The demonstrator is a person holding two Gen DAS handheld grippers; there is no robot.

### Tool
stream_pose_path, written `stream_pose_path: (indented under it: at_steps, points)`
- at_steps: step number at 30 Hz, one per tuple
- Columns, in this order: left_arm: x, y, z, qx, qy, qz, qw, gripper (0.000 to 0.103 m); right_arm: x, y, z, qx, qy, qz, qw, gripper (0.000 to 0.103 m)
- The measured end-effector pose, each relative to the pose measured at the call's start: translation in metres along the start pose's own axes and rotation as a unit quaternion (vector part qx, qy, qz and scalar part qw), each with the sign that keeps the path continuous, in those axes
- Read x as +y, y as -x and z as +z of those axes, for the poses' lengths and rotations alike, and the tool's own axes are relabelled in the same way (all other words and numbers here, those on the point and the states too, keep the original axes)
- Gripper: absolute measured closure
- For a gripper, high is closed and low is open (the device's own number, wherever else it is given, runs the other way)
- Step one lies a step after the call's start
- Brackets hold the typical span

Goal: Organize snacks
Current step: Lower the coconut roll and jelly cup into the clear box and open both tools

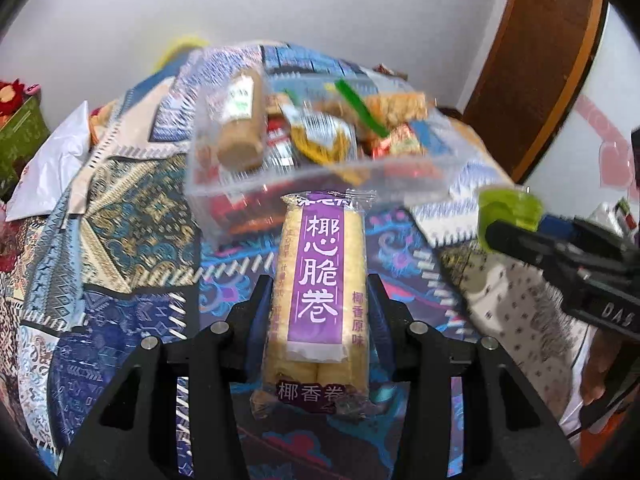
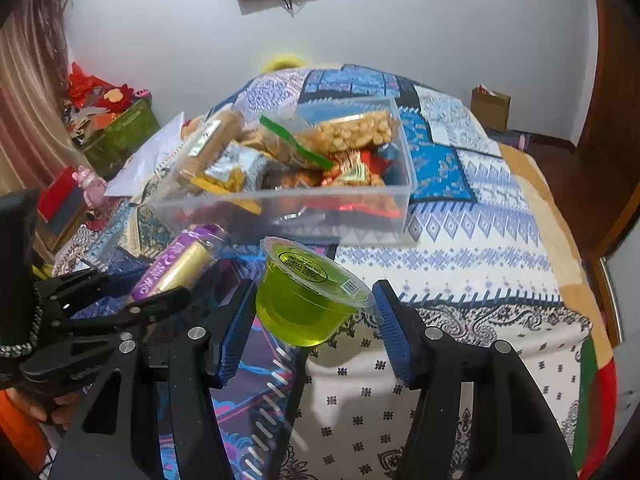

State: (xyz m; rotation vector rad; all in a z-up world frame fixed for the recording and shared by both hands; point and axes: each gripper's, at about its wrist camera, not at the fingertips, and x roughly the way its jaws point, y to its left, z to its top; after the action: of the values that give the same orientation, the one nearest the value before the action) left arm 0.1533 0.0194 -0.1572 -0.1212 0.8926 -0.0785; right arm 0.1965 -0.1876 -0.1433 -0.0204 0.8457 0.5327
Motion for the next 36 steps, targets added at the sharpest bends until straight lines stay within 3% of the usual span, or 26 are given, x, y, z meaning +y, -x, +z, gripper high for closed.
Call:
stream_pose_path:
  at_steps: [7, 16, 24, 36]
  points:
    - [0.007, 0.026, 0.033, -0.044, 0.029, -0.010, 0.9986, 0.058, -0.002, 0.011, 0.017, -0.027, -0.001, -0.003, 1.000, 0.047]
    - [0.005, 0.025, 0.078, -0.082, 0.034, -0.010, 0.9960, 0.058, -0.005, 0.009, 0.049, -0.056, 0.001, -0.010, 0.998, 0.047]
    - [-0.001, -0.011, 0.108, -0.078, 0.033, -0.010, 0.9963, 0.058, -0.008, -0.017, 0.076, -0.057, -0.002, -0.011, 0.998, 0.047]
    - [0.013, -0.073, 0.124, -0.050, 0.062, 0.013, 0.9967, 0.058, -0.007, -0.073, 0.080, -0.003, 0.025, -0.020, 0.999, 0.047]
